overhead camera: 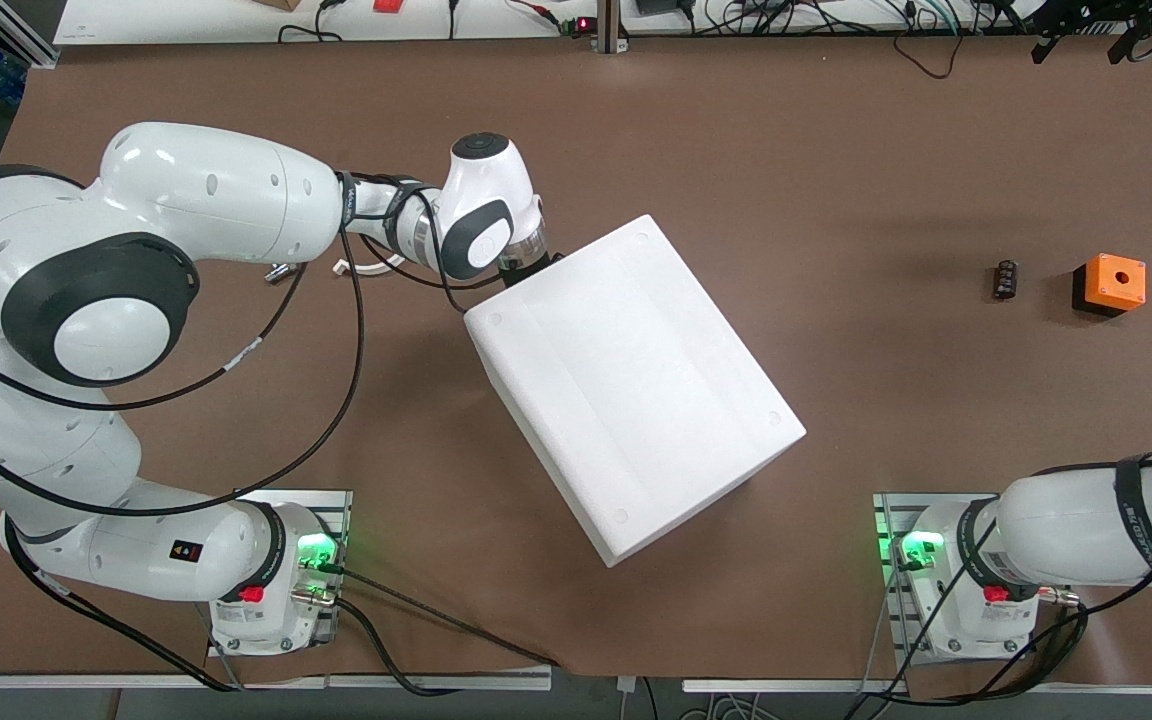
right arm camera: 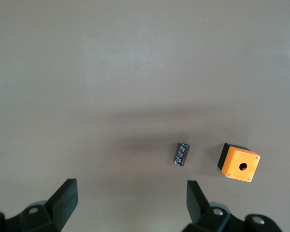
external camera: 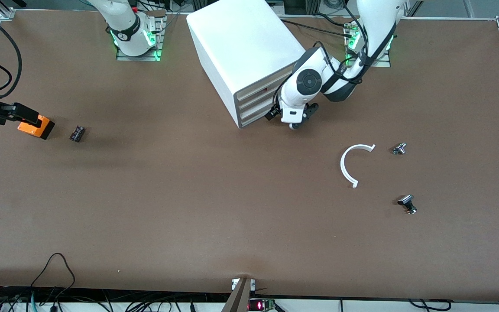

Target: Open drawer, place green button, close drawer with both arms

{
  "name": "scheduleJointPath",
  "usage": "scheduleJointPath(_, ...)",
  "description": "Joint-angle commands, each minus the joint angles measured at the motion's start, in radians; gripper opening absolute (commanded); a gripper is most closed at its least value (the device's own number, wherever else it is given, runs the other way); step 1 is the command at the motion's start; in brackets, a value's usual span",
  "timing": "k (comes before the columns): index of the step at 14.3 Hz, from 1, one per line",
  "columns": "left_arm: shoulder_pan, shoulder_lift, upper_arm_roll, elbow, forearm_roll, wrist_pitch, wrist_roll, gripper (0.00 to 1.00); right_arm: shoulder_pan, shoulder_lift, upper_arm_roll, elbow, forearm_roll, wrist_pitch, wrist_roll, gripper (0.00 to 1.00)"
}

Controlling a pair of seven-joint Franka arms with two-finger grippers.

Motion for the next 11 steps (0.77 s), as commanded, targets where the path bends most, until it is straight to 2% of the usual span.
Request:
scheduleJointPath(1,0.002,-0.033,0.0,-0.012,-0.017,-0.02,-0.01,1.0,-0.002,-0.015,0.001,-0.012,0.019,0.026,-0.004,1.0)
scheduleJointPath(4,0.031,-0.063,0.038,-0.003,-0.007,-0.029,-0.01,1.0,0.001,0.011,0.001,0.029,0.014,0.021,0.101,1.0)
scheduleJointPath(8,0.106,-0.125,0.127,0.027,-0.007,-0.049,-0.007,1.0,-0.002,0.022,0.001,0.031,0.008,0.01,0.025,1.0)
scheduleJointPath(11,0.168,-0.195,0.132,0.028,0.0,-0.073,-0.004,1.0,-0.002,0.022,0.0,0.031,0.014,0.01,-0.004,1.0)
